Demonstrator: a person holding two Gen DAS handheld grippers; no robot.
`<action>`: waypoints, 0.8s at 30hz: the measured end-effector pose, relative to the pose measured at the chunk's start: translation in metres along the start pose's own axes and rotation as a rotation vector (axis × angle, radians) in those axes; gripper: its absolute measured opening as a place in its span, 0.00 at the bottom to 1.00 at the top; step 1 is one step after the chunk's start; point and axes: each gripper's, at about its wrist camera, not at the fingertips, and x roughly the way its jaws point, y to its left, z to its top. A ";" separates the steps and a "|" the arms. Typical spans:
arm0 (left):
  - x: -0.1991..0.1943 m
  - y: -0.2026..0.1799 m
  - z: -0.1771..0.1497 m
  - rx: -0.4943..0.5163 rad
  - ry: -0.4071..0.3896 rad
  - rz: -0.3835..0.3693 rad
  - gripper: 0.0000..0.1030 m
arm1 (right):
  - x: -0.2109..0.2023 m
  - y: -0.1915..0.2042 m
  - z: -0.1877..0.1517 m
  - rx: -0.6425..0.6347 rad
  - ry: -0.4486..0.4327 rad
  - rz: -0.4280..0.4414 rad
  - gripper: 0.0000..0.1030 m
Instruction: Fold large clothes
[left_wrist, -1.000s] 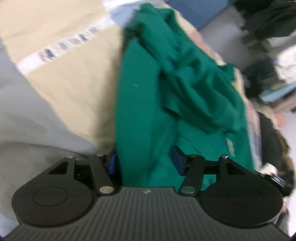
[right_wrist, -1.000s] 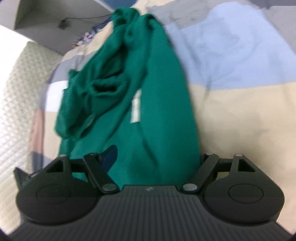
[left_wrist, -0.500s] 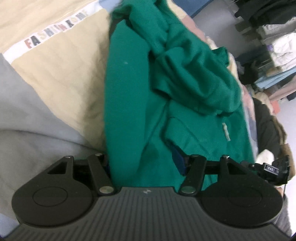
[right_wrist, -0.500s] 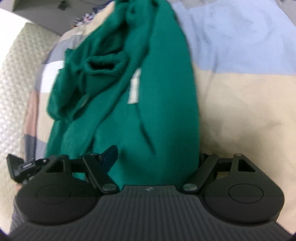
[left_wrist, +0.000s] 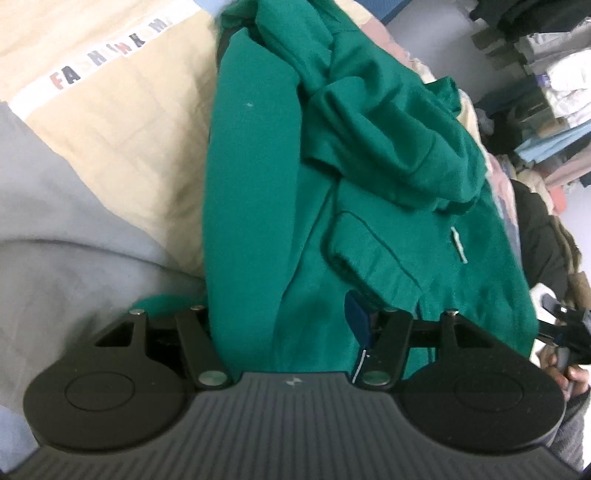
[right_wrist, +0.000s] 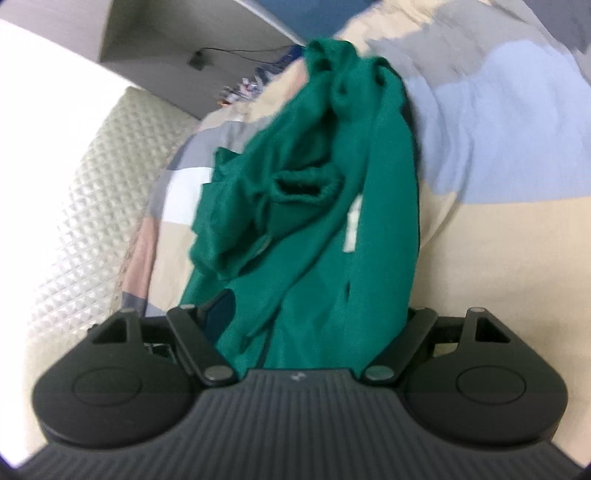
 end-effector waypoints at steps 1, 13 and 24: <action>-0.001 0.000 0.000 0.005 -0.001 0.000 0.64 | 0.000 0.002 0.000 -0.012 0.000 0.007 0.80; -0.035 -0.017 0.002 0.069 -0.120 -0.268 0.58 | 0.006 0.018 -0.004 -0.112 0.015 -0.041 0.73; -0.024 -0.017 -0.003 0.027 -0.053 -0.167 0.58 | -0.024 0.040 -0.014 -0.156 -0.105 0.056 0.73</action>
